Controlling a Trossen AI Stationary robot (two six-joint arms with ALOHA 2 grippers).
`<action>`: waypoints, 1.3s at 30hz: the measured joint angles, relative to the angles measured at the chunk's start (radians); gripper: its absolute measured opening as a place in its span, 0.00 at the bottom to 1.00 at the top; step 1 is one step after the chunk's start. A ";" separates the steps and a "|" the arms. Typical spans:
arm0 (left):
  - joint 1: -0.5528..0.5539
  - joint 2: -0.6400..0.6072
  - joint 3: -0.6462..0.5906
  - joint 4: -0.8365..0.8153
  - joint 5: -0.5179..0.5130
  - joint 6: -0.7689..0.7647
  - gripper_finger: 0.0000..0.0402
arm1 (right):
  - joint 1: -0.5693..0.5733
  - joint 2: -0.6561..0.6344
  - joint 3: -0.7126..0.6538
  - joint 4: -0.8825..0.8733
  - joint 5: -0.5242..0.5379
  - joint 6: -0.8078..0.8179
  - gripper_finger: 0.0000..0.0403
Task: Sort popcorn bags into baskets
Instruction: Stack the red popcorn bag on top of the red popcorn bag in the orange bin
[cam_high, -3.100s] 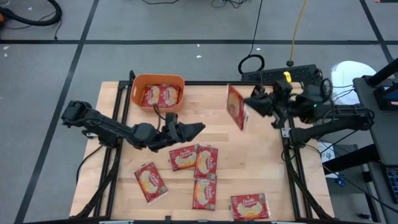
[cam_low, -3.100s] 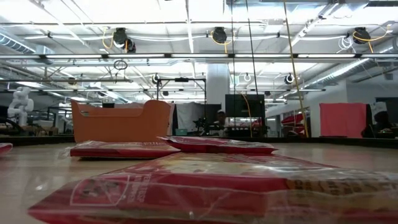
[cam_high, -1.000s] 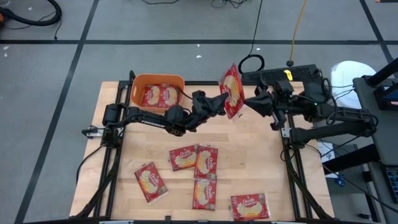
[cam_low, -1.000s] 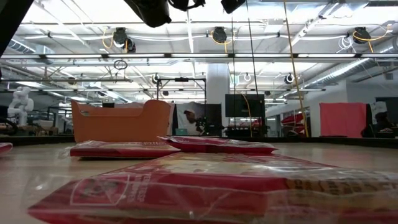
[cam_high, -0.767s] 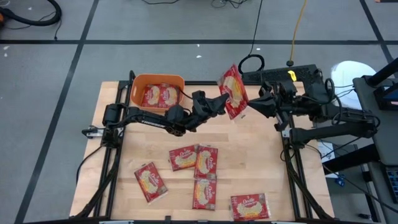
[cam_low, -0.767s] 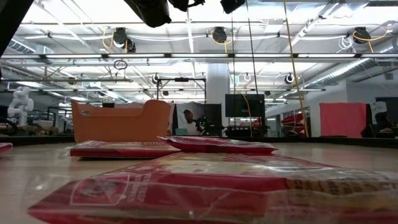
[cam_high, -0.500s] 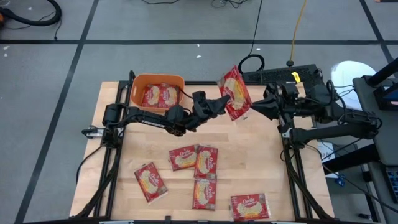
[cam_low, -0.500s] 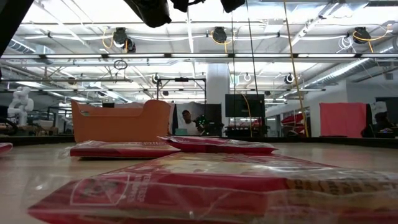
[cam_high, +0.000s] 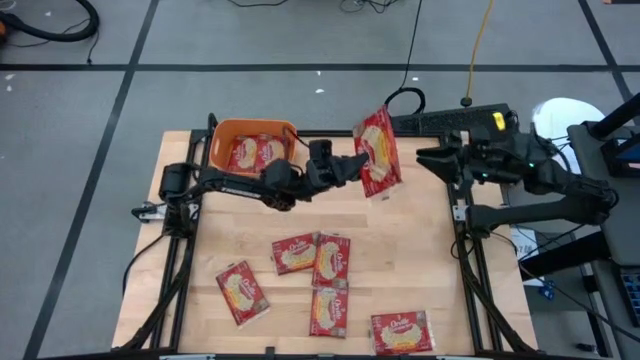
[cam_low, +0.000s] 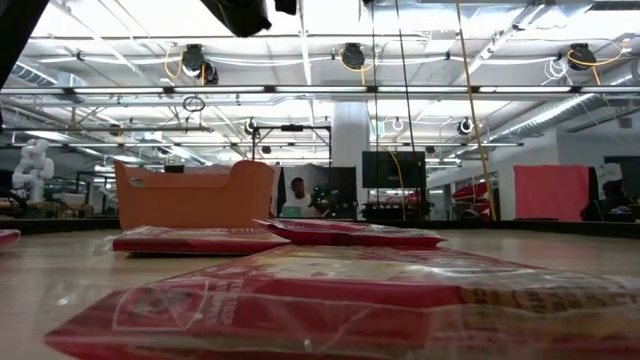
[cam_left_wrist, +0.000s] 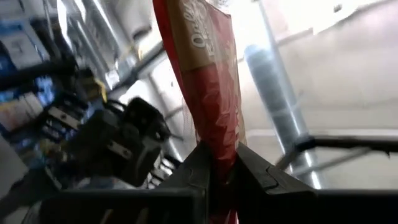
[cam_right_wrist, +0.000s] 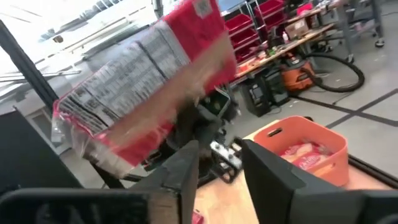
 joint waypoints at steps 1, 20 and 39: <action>0.010 -0.014 0.000 -0.025 0.030 -0.003 0.11 | 0.000 -0.007 0.000 -0.008 0.006 0.001 0.32; 0.353 -0.435 0.000 -1.124 0.530 0.145 0.12 | 0.000 0.024 0.000 -0.112 0.017 -0.030 0.35; 0.727 -0.560 -0.001 -1.702 0.737 0.444 0.12 | 0.001 0.179 0.000 -0.097 0.015 -0.008 0.07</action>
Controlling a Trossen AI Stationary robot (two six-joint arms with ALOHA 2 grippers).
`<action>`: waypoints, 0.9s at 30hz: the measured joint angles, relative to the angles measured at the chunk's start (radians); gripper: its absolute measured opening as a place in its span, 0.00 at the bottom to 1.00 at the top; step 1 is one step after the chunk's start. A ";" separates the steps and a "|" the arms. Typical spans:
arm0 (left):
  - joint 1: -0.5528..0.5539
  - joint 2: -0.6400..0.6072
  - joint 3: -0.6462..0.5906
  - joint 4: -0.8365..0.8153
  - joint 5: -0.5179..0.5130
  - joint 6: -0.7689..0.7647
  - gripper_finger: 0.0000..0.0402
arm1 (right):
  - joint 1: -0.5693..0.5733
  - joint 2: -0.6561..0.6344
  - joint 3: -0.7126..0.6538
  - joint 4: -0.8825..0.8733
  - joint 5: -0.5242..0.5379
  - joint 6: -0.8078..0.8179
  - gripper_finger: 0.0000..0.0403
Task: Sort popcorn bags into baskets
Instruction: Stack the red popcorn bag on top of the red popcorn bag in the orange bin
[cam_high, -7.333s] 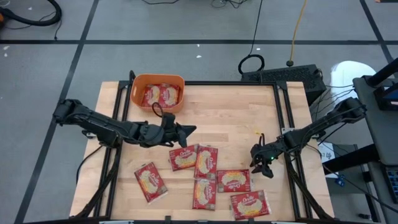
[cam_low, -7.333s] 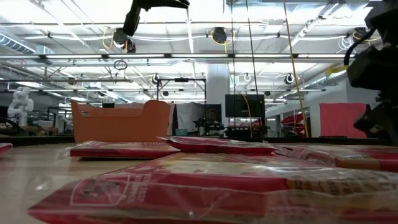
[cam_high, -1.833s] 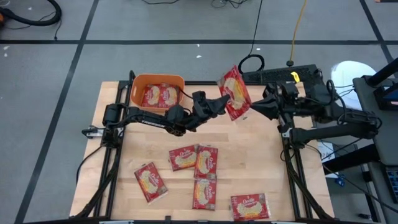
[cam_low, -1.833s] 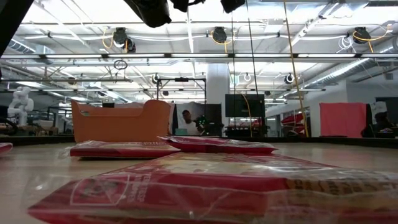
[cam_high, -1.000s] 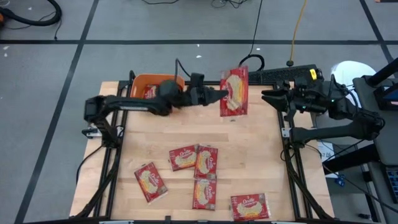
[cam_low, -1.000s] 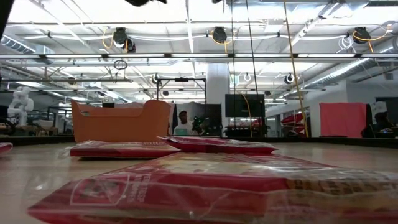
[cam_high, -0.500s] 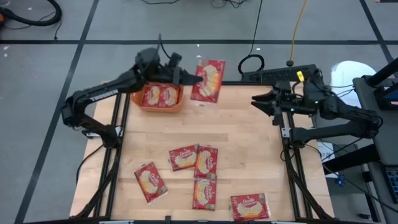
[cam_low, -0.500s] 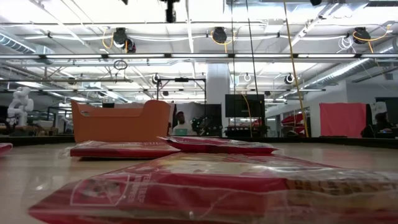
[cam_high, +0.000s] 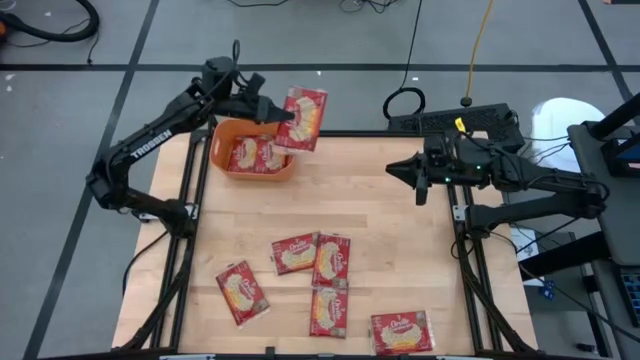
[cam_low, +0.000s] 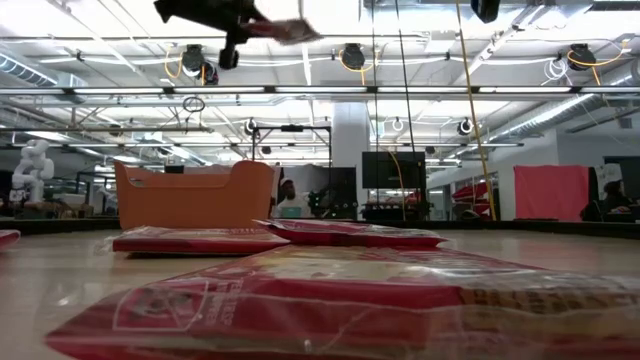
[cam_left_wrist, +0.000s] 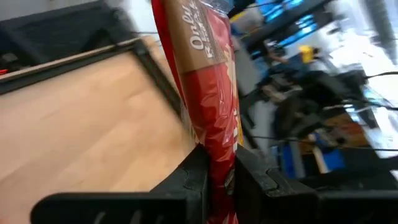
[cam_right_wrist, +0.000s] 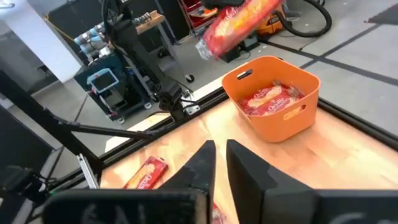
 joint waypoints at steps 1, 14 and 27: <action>0.018 -0.003 0.000 -0.040 0.001 0.025 0.12 | 0.000 0.005 0.000 0.006 0.001 0.008 0.06; 0.186 -0.005 0.000 -0.440 -0.057 0.341 0.12 | 0.000 0.061 0.001 0.028 0.002 0.015 0.00; 0.354 -0.005 -0.089 -0.600 -0.302 0.553 0.12 | 0.000 0.162 0.001 0.110 0.002 0.056 0.00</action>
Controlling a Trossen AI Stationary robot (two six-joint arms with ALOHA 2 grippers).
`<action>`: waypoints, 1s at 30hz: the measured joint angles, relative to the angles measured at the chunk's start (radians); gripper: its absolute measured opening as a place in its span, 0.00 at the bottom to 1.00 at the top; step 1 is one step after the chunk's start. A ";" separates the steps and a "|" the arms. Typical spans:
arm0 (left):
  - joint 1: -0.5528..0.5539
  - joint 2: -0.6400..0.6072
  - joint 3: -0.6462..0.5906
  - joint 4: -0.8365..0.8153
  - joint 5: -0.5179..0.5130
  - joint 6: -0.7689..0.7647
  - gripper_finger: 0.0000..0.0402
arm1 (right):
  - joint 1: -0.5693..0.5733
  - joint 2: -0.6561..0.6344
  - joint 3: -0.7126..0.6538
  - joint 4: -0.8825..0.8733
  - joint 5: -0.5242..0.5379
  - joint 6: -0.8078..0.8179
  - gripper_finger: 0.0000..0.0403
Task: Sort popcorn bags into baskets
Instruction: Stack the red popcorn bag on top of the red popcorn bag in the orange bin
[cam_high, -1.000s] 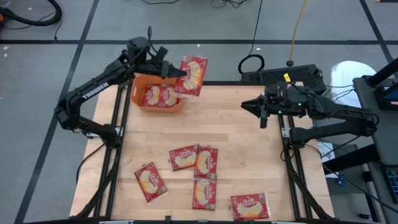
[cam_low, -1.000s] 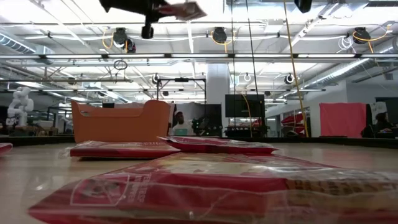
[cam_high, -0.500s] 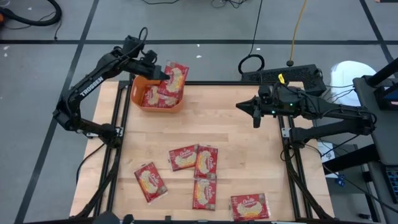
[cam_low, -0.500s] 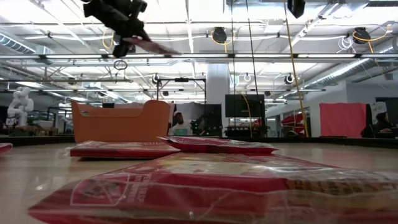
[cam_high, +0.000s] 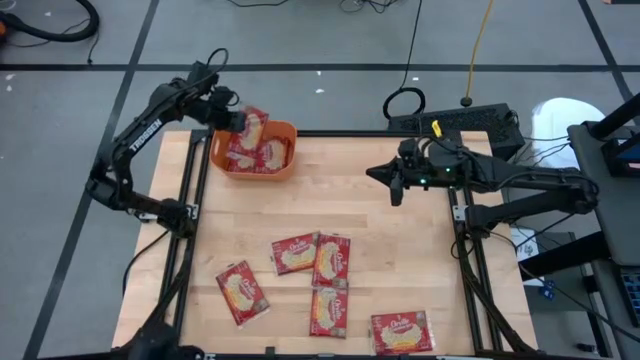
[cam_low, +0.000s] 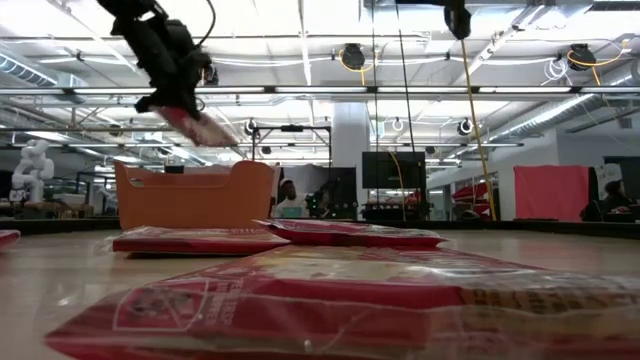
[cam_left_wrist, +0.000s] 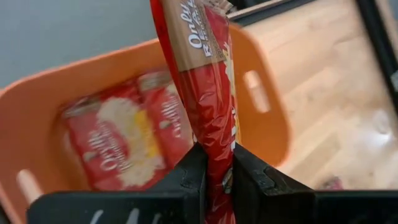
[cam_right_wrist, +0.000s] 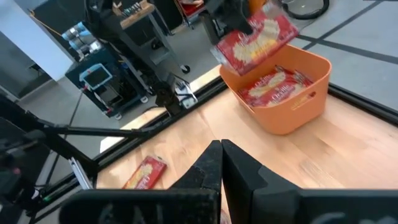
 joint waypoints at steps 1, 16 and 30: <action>0.011 0.000 -0.018 0.002 -0.002 0.009 0.12 | 0.000 0.008 0.000 0.014 0.000 0.004 0.00; 0.085 0.001 -0.177 0.046 -0.141 0.063 0.12 | -0.008 0.101 0.000 0.106 0.002 -0.059 0.00; 0.054 0.001 -0.323 0.238 -0.156 -0.019 0.12 | -0.010 0.104 0.000 0.103 0.000 -0.172 0.00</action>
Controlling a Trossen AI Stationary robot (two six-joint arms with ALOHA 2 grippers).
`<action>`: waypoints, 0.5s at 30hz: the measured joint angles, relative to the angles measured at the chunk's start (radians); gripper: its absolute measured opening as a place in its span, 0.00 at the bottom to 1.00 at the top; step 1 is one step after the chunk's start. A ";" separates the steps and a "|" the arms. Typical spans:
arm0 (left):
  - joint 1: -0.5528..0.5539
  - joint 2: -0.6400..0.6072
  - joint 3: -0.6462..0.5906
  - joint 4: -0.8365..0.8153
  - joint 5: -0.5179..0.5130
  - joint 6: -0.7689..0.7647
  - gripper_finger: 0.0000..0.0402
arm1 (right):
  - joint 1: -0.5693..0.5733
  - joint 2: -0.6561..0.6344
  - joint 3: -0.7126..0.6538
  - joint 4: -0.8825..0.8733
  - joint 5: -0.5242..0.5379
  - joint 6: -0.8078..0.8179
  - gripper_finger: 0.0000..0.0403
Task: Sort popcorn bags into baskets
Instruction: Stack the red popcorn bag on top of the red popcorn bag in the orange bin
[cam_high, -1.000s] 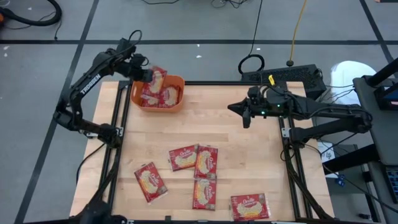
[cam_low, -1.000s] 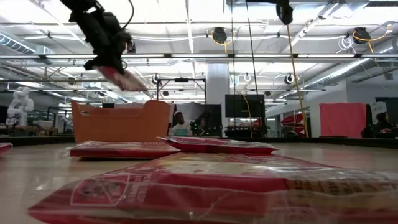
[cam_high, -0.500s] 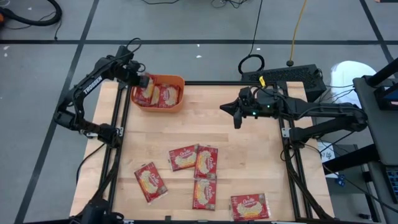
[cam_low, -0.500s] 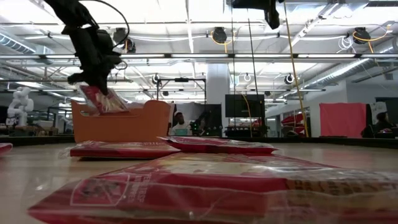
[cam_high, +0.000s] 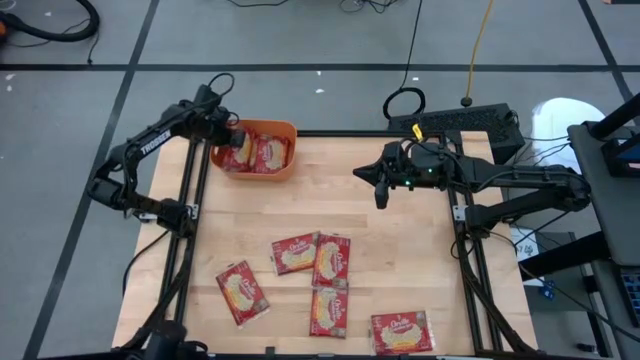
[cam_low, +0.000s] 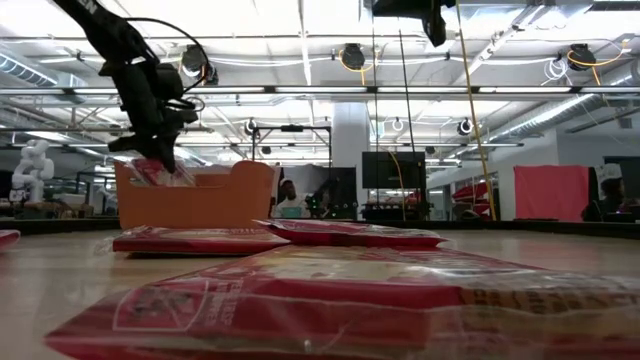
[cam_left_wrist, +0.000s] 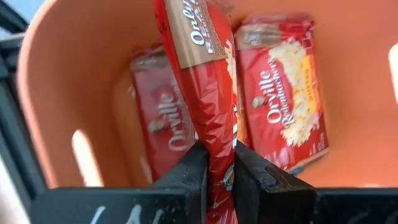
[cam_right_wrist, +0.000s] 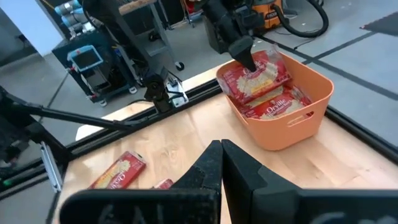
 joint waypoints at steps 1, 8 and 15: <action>-0.003 0.000 -0.004 0.015 0.000 0.000 0.12 | 0.000 0.000 0.000 -0.001 0.000 -0.008 0.00; -0.020 0.000 -0.040 0.102 0.000 -0.004 0.12 | 0.000 0.000 0.000 -0.013 0.000 -0.014 0.00; -0.024 0.000 -0.060 0.103 -0.036 -0.001 0.13 | 0.000 0.000 0.000 -0.014 0.000 -0.013 0.00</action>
